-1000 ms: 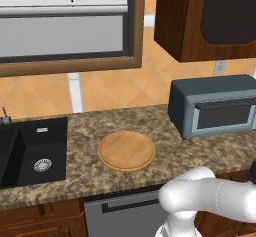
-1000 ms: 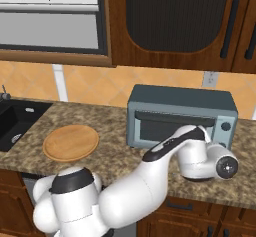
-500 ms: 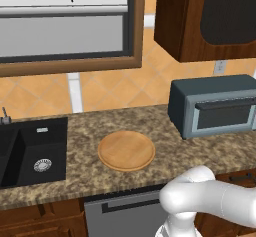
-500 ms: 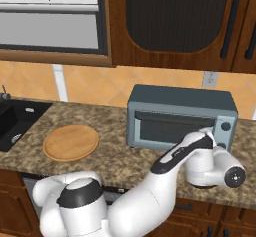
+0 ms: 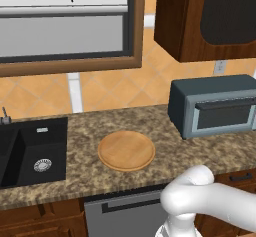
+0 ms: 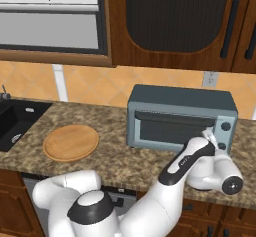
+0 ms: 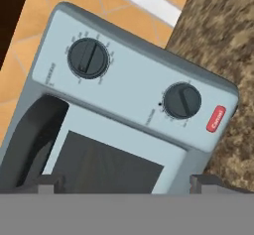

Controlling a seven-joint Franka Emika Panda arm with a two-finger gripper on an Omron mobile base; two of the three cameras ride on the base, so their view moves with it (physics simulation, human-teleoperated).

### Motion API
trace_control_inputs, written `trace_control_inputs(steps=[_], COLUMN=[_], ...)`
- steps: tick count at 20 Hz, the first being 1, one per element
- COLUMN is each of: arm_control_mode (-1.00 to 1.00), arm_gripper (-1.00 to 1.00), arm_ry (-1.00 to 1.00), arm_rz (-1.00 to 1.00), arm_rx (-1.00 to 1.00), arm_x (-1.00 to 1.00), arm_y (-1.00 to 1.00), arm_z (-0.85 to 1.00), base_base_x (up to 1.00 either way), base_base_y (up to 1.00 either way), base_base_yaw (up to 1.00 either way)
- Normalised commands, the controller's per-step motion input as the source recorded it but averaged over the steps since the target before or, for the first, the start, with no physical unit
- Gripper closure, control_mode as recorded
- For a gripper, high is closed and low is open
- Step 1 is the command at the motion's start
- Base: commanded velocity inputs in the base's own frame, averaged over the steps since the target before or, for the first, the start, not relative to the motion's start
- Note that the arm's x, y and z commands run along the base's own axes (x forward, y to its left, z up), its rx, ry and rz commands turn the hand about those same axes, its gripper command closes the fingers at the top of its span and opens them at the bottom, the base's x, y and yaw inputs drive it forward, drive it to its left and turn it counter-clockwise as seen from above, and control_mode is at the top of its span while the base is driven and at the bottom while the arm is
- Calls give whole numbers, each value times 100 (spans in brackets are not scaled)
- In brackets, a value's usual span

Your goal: Pick up the kebab skewer and baguette bread, and place them inside the toaster oven. Close the toaster oven door and start by setting the timer.

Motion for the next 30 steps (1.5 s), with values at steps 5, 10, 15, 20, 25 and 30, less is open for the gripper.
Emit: trace_control_inputs(steps=[5, 10, 15, 20, 25, 30], arm_control_mode=[-100, -100, -100, -100, -100, -100], arm_gripper=[-100, -100, -100, -100, -100, -100], arm_ry=[-3, 0, 0, -2, -3, -3], arm_rz=[-16, -4, 0, 0, 0, 0], arm_rx=[-3, 0, 0, 0, 0, 0], arm_x=[6, 7, 7, 0, 4, 5], arm_y=[-16, -5, -16, -34, -9, 0], arm_z=[-1, -8, 0, -6, -14, -8], base_base_x=[0, 0, 0, 0, 0, 0], base_base_y=[0, 0, 0, 0, 0, 0], base_base_yaw=[0, 0, 0, 0, 0, 0])
